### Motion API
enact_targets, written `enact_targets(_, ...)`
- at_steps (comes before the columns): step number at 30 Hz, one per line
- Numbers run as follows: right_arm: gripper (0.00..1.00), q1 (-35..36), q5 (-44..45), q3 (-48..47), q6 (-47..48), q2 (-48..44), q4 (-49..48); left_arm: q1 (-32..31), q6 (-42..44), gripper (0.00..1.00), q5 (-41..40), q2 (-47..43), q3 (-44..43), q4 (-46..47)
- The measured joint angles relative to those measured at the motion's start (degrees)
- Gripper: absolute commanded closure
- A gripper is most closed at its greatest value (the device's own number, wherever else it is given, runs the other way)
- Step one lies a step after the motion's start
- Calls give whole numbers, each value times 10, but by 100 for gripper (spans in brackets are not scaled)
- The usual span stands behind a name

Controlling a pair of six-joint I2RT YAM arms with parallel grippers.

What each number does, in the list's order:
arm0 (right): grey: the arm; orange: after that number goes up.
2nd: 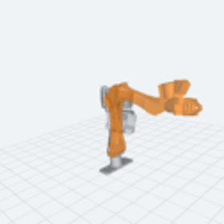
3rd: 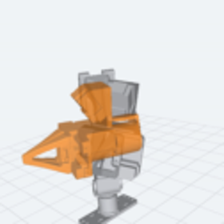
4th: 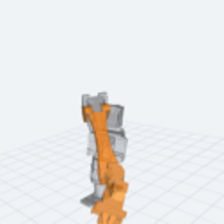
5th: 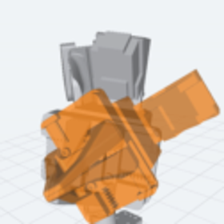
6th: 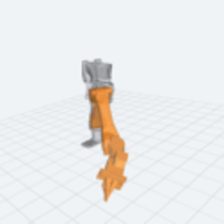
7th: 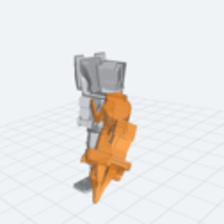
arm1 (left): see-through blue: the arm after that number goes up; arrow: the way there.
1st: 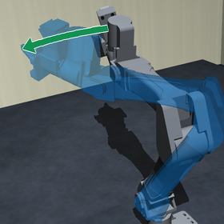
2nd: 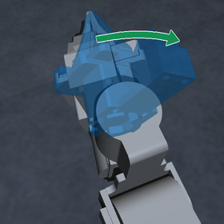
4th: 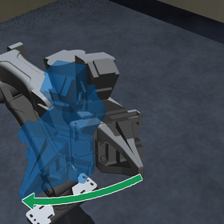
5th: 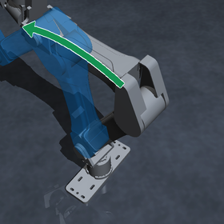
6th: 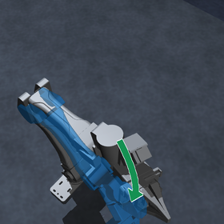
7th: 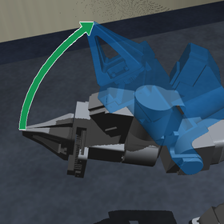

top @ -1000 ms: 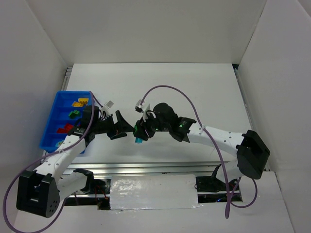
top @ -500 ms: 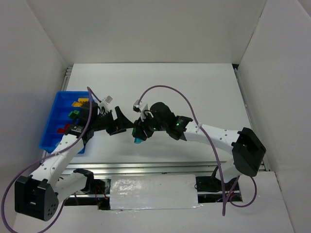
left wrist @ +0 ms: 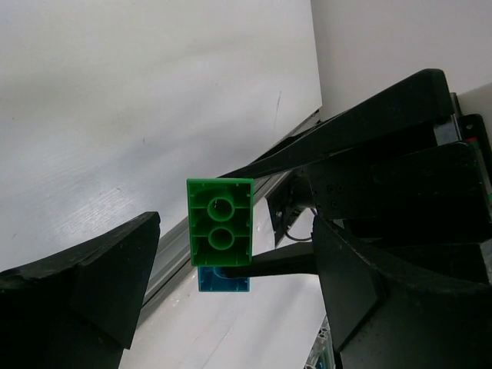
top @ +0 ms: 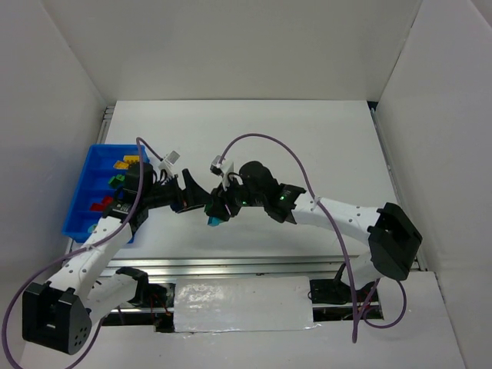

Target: Sort the legos into containers by color

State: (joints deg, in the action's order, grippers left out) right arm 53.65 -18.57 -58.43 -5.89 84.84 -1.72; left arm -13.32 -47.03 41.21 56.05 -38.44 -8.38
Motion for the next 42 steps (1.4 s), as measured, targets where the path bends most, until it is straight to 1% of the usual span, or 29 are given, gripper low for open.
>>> enact_targets(4, 94, 0, -2, 11, -9, -10, -21, 0, -6, 14, 14, 0, 9, 18)
enact_targets(9, 92, 0, -5, 11, -17, -12, -30, 0, -19, 32, 36, 0, 19, 52)
enact_targets(10, 91, 0, -9, 11, -18, -12, -30, 0, -22, 43, 42, 0, 23, 62)
enact_targets(12, 89, 0, -17, 5, -22, -10, -30, 3, -26, 55, 43, 0, 33, 76)
enact_targets(13, 85, -2, -21, -1, -23, -9, -28, 5, -30, 68, 47, 1, 40, 85)
enact_targets(14, 85, -3, -22, -5, -21, -5, -21, 5, -33, 72, 47, 1, 42, 90)
enact_targets(15, 83, -3, -23, -9, -21, 1, -21, 5, -32, 78, 44, 1, 42, 91)
enact_targets(17, 78, -4, -25, -18, -22, 10, -17, 10, -30, 88, 40, 1, 44, 91)
enact_targets(18, 69, -5, -26, -21, -22, 14, -16, 10, -28, 93, 38, 1, 44, 90)
enact_targets(19, 58, -5, -27, -23, -22, 16, -16, 11, -27, 94, 36, 1, 44, 90)
enact_targets(20, 50, -6, -27, -24, -22, 18, -15, 11, -26, 96, 33, 1, 44, 90)
enact_targets(21, 30, -7, -27, -24, -23, 19, -15, 11, -25, 100, 30, 1, 44, 87)
enact_targets(22, 1, -7, -27, -24, -25, 20, -15, 11, -24, 100, 27, 1, 43, 84)
enact_targets(28, 0, -11, -33, -39, -47, 39, -23, 0, -13, 100, 18, 1, 29, 75)
enact_targets(32, 0, -33, -36, -32, -65, 34, -32, -1, -4, 100, -7, 2, 1, 61)
enact_targets(36, 0, -76, -51, 29, -101, -18, -67, -1, 10, 100, -31, 9, -21, 46)
enact_targets(40, 0, -145, -103, 129, -163, -116, -132, 0, 25, 100, -40, 12, -30, 37)
enact_targets(42, 0, -175, -130, 159, -193, -151, -162, 2, 32, 100, -36, 12, -32, 39)
